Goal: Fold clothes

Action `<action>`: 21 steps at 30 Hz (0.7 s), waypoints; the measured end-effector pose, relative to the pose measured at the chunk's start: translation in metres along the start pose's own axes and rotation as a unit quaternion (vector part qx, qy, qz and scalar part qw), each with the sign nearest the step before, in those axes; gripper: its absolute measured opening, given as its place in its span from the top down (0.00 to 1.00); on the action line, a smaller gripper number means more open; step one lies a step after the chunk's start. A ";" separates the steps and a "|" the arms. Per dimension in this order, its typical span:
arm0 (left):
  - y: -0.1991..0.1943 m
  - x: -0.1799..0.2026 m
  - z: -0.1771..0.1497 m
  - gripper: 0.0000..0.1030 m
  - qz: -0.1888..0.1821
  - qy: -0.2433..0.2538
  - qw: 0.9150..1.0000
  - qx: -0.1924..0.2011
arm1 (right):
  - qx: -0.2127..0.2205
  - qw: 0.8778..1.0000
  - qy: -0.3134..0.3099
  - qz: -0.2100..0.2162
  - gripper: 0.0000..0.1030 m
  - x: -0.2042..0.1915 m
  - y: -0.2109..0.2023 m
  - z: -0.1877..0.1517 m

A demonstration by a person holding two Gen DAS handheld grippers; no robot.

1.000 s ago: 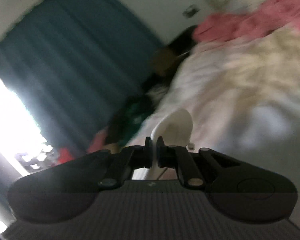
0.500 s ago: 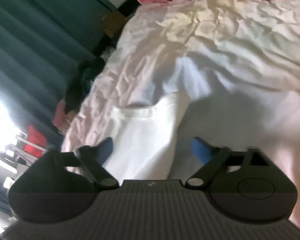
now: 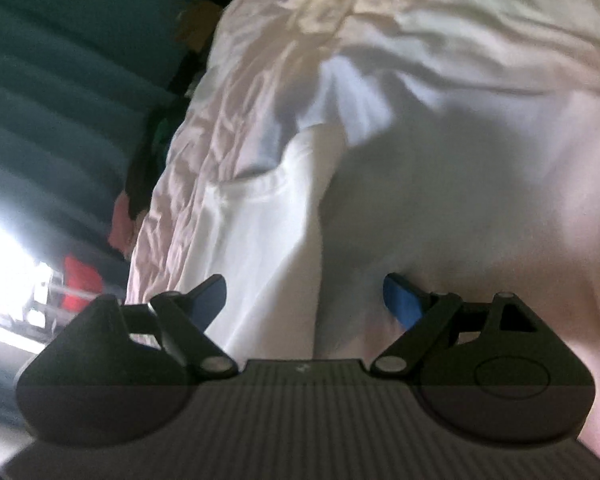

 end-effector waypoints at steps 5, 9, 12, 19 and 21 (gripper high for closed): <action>0.012 0.007 0.009 0.54 0.039 0.001 0.999 0.027 | 0.013 1.000 -0.022 0.010 0.37 -0.007 0.022 0.003; 0.010 0.017 0.021 0.74 0.056 0.035 0.998 0.003 | 0.013 0.991 -0.133 -0.010 0.80 -0.028 0.038 0.001; -0.005 0.026 0.037 0.90 0.023 0.049 0.999 -0.001 | 0.022 0.989 -0.144 -0.001 0.94 -0.031 0.036 0.005; -0.053 0.031 0.060 0.92 -0.064 0.069 0.996 -0.006 | 0.058 0.992 -0.104 -0.038 0.95 -0.024 0.003 0.019; -0.049 0.018 0.059 0.92 -0.016 0.052 0.998 -0.012 | 0.055 0.991 -0.101 -0.063 0.95 -0.018 -0.001 0.019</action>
Point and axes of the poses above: each gripper's, at about its wrist camera, not at the fingertips, and y roughly the way its jaws point, x to its right, z to its top, the point moved 1 cm from there along y, roughly the way its jaws point, and after that the axes turned 12 degrees about -y, right-handed, at the moved point
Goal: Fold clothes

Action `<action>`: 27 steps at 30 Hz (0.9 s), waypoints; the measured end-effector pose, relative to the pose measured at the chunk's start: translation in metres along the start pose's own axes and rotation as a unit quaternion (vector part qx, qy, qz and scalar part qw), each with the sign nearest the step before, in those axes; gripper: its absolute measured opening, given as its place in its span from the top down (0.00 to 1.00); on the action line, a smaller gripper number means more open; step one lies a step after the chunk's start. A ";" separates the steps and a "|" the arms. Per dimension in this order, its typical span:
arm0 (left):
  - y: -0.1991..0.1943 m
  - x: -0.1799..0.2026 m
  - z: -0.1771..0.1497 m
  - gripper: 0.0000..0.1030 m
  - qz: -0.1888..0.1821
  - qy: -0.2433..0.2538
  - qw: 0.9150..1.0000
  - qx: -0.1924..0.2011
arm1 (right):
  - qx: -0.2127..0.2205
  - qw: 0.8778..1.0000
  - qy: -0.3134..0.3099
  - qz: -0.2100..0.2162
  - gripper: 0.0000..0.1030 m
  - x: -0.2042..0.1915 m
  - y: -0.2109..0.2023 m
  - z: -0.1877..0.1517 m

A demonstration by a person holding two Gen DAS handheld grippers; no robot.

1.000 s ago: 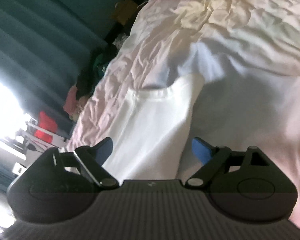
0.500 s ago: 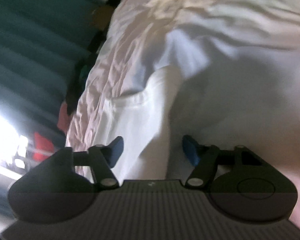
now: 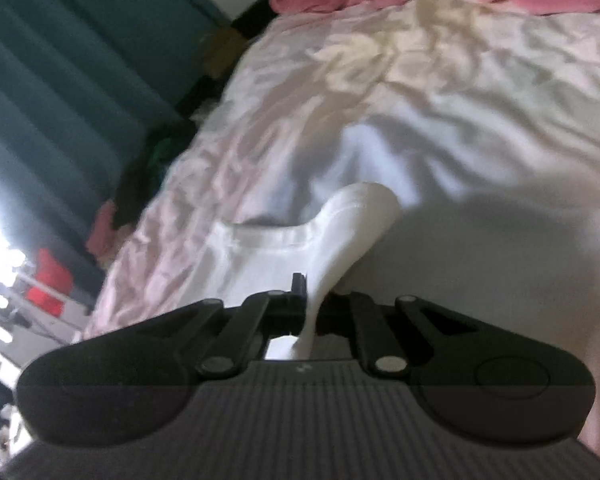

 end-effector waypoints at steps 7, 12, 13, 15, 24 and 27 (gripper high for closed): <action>0.015 -0.018 -0.012 0.89 0.088 0.033 0.995 -0.012 | -0.062 0.997 -0.015 -0.038 0.90 0.013 0.000 0.000; 0.008 -0.009 -0.017 0.51 0.100 0.098 0.990 -0.015 | -0.031 0.995 -0.052 -0.076 0.83 0.003 -0.025 0.008; 0.004 -0.005 -0.021 0.47 0.100 0.115 0.988 -0.007 | -0.017 0.994 -0.074 -0.082 0.82 -0.004 -0.031 0.009; -0.003 0.004 -0.028 0.34 0.098 0.149 0.984 0.011 | 0.008 0.989 -0.118 -0.091 0.75 -0.019 -0.042 0.011; -0.021 0.048 -0.091 0.16 0.049 0.308 0.949 0.054 | 0.057 0.944 -0.308 0.108 0.15 -0.130 -0.091 -0.027; -0.018 0.052 -0.109 0.16 0.044 0.347 0.936 0.047 | 0.046 0.917 -0.360 0.167 0.15 -0.164 -0.096 -0.051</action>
Point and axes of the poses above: each gripper's, at about its wrist camera, not at the fingertips, and y roughly the way its jaws point, x to its right, z to its top, the point moved 1 cm from there along y, roughly the way its jaws point, and after that the axes turned 12 degrees about -y, right-handed, at the moved point
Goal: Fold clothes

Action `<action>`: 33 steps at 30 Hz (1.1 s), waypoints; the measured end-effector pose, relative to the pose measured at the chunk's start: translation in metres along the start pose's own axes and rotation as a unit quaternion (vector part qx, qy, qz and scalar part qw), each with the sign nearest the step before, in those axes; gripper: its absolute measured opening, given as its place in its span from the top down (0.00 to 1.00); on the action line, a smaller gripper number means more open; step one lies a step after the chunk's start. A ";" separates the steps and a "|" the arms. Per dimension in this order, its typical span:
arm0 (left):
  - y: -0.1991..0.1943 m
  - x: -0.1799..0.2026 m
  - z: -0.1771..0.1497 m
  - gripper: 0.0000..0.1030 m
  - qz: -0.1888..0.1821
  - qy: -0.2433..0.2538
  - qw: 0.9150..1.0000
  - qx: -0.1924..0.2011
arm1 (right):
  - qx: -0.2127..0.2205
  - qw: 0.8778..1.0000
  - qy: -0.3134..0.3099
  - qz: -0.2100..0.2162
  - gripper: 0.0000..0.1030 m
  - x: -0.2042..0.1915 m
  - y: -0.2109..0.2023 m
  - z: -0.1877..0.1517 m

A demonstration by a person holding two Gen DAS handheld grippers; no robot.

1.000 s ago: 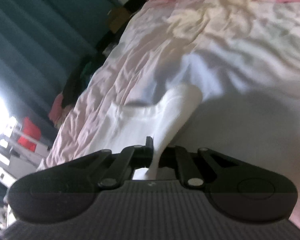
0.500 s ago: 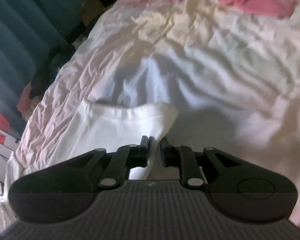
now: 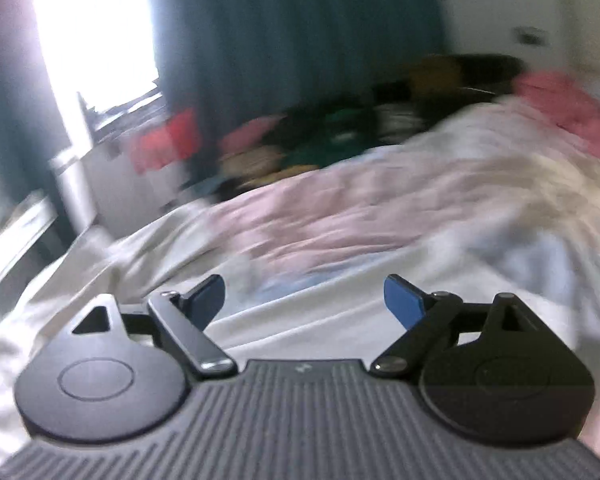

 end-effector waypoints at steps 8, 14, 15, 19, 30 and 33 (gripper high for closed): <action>0.018 0.015 -0.016 0.15 -0.017 0.024 0.999 -0.013 | 0.006 0.987 -0.119 0.107 0.15 -0.094 0.060 -0.021; 0.028 0.025 -0.028 0.14 -0.007 0.067 0.997 -0.030 | -0.087 0.981 -0.121 0.125 0.15 -0.129 0.129 -0.069; 0.029 0.027 -0.030 0.14 -0.006 0.077 0.997 -0.031 | -0.095 0.980 -0.126 0.121 0.14 -0.132 0.135 -0.074; 0.030 0.034 -0.034 0.13 -0.014 0.099 0.995 -0.030 | -0.086 0.978 -0.142 0.125 0.05 -0.136 0.133 -0.083; 0.027 0.030 -0.032 0.09 -0.022 0.089 0.995 -0.028 | -0.054 0.983 -0.059 0.167 0.05 -0.111 0.130 -0.093; 0.025 0.027 -0.030 0.09 -0.023 0.082 0.996 -0.027 | -0.041 0.981 -0.025 0.187 0.05 -0.101 0.128 -0.095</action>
Point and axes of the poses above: each gripper's, at about its wrist camera, not at the fingertips, and y roughly the way its jaws point, x to its right, z to its top, the point moved 1 cm from there along y, roughly the way its jaws point, and after that the axes turned 12 degrees about -y, right-handed, at the moved point
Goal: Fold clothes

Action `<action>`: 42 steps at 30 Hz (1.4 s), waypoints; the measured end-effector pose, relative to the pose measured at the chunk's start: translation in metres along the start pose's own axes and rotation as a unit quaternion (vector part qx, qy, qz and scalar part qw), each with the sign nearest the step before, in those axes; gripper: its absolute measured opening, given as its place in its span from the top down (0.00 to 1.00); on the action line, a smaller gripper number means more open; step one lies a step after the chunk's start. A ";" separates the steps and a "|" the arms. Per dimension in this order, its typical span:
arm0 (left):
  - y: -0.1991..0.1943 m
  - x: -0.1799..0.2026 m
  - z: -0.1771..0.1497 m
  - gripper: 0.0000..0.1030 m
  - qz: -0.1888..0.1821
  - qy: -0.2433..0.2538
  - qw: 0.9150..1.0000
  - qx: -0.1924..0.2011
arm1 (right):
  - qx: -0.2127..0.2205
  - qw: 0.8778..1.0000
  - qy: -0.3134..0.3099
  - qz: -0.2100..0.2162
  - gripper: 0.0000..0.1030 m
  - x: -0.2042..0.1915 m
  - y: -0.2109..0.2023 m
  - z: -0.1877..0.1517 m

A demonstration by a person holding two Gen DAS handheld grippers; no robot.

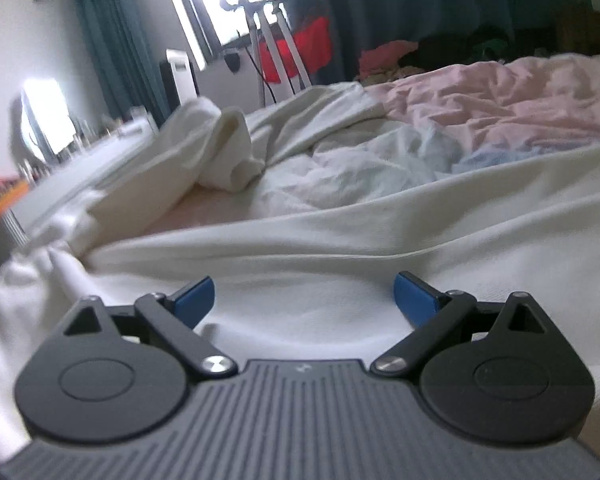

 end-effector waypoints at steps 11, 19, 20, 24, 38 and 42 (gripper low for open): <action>-0.007 -0.004 -0.001 0.08 -0.004 -0.006 1.000 0.005 | -0.053 0.984 -0.164 -0.053 0.05 -0.008 0.005 0.023; 0.001 0.000 -0.002 0.08 -0.005 0.007 1.000 -0.006 | -0.050 0.990 -0.132 -0.019 0.00 0.015 0.012 0.009; 0.001 0.001 -0.003 0.08 -0.005 0.009 1.000 -0.006 | -0.051 0.990 -0.133 -0.020 0.00 0.015 0.012 0.009; 0.000 0.001 -0.003 0.08 -0.009 0.013 1.000 -0.006 | -0.051 0.991 -0.123 -0.013 0.00 0.018 0.013 0.009; -0.014 0.004 -0.007 0.08 -0.037 0.032 0.999 0.000 | -0.051 0.991 -0.123 -0.013 0.00 0.018 0.013 0.009; -0.019 0.008 -0.009 0.08 -0.041 0.045 0.998 0.006 | -0.051 0.991 -0.123 -0.013 0.00 0.019 0.013 0.009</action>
Point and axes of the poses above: each gripper's, at about its wrist camera, not at the fingertips, and y roughly the way its jaws point, x to its right, z to its top, the point moved 1 cm from there along y, roughly the way its jaws point, and after that the axes turned 12 degrees about -y, right-handed, at the moved point
